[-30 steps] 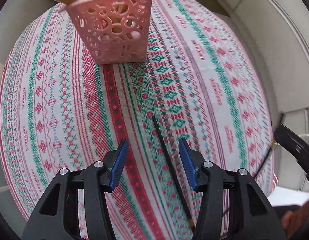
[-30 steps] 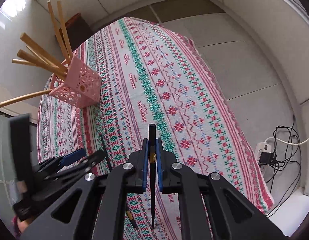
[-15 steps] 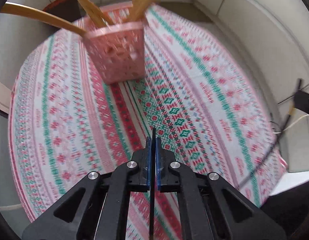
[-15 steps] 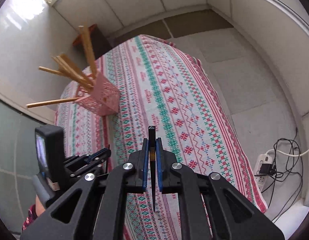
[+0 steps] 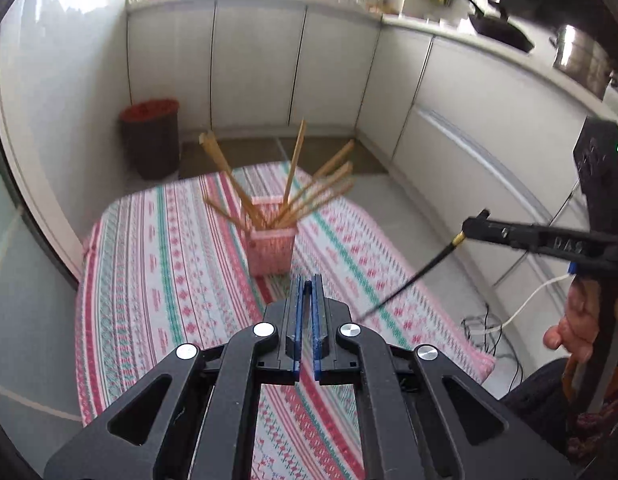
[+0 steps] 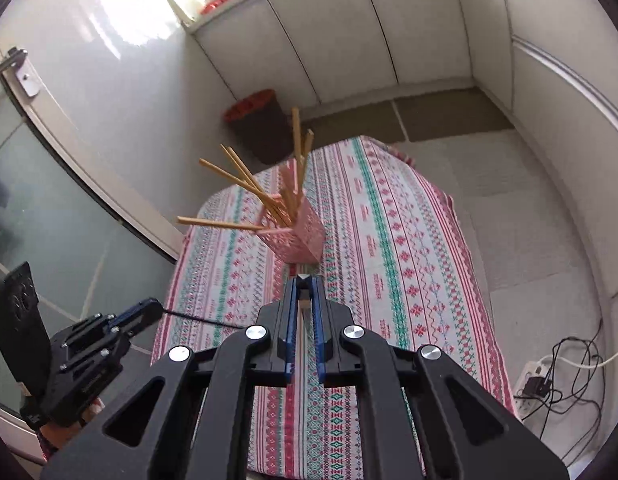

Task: Organize utensils
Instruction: 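Lift both black pens upright and carry them over the pink basket, then open both tools to drop the black pens into the pink basket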

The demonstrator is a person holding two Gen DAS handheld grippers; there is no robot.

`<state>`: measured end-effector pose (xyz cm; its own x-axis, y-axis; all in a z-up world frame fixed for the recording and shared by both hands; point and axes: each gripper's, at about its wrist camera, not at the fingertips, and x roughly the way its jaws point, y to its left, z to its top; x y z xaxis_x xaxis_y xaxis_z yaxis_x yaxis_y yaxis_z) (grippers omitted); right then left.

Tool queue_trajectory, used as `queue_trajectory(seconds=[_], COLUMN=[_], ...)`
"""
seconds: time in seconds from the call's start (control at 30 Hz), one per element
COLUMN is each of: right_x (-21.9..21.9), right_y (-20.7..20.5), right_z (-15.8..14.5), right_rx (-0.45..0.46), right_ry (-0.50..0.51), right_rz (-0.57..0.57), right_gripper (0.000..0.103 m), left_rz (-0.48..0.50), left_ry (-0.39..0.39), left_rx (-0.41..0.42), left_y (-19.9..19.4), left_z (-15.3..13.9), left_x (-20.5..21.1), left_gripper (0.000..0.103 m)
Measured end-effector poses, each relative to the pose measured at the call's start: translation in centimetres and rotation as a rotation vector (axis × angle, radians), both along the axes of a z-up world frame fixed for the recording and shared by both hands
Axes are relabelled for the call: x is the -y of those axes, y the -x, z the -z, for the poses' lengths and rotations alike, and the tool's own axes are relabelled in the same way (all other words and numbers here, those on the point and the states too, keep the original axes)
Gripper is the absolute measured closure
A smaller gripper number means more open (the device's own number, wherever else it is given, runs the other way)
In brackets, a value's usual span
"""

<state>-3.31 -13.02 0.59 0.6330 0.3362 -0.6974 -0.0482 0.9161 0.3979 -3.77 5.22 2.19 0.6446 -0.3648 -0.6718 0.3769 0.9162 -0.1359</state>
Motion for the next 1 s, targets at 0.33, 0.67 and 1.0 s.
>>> queue_trajectory(seconds=[0.33,0.67,1.0], right_x=[0.4,0.2,-1.8], right_y=[-1.7,-5.5,-10.5], right_z=[-8.9,-11.5,-7.0], right_rx=[0.198,0.313,0.229], right_ry=[-0.09,-0.113,-0.052], right_rz=[0.011,0.099,0.109], right_gripper=[0.096,0.096,0.096], left_rz=[-0.019,-0.098,-0.182], left_ry=[0.066,0.095,0.053], left_rx=[0.169,0.245,0.134], left_y=[-3.4,-7.7,-14.1], left_z=[-7.6,-9.5,-3.2], left_x=[-0.2,-0.1,0.5], left_gripper=[0.1,0.1,0.098])
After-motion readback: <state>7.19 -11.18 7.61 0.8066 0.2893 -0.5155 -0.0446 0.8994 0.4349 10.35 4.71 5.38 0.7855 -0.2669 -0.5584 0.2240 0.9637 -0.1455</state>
